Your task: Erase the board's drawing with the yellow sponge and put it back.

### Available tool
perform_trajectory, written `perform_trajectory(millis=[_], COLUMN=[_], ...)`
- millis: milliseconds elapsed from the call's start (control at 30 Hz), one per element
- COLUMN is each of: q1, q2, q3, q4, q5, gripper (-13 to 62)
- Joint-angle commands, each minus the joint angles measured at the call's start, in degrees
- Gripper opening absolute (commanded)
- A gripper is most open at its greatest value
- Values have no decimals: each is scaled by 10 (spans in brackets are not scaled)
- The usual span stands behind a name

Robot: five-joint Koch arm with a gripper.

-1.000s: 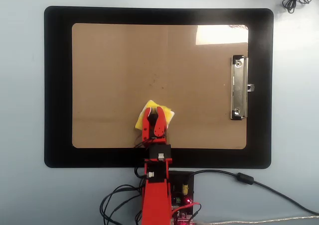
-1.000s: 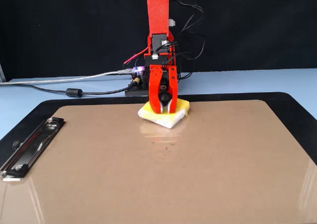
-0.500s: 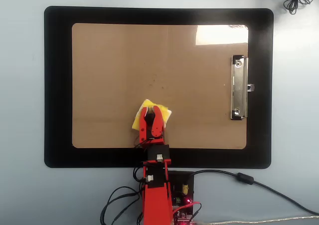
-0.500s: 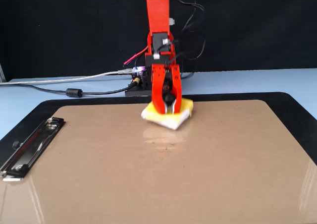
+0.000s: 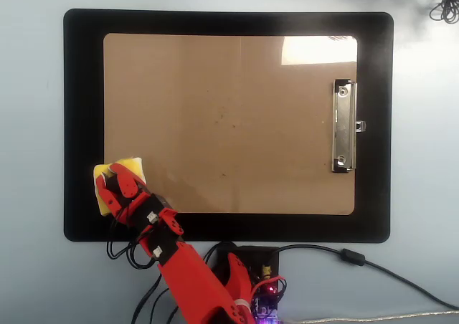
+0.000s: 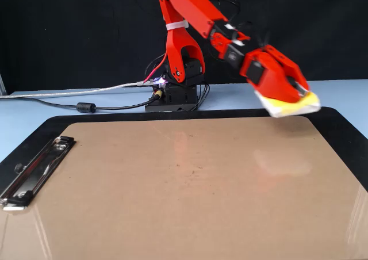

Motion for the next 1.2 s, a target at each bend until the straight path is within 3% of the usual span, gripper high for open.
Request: perform_trajectory(millis=[0, 167, 300, 467, 567, 700, 833, 967, 1167], q1=[-9, -27, -59, -67, -66, -55, 29, 163, 352], q2=[0, -9, -34, -42, -31, 95, 219, 221, 229], q3=[-28, -22, -29, -29, -29, -41, -157, -309, -293], q4=[-22, -23, -24, -24, -17, 79, 428, 809, 1004], q5=[-17, -17, -16, -15, -15, -15, -15, -10, 25], gripper=[-82, -61, 201, 313, 328, 326, 325, 328, 329])
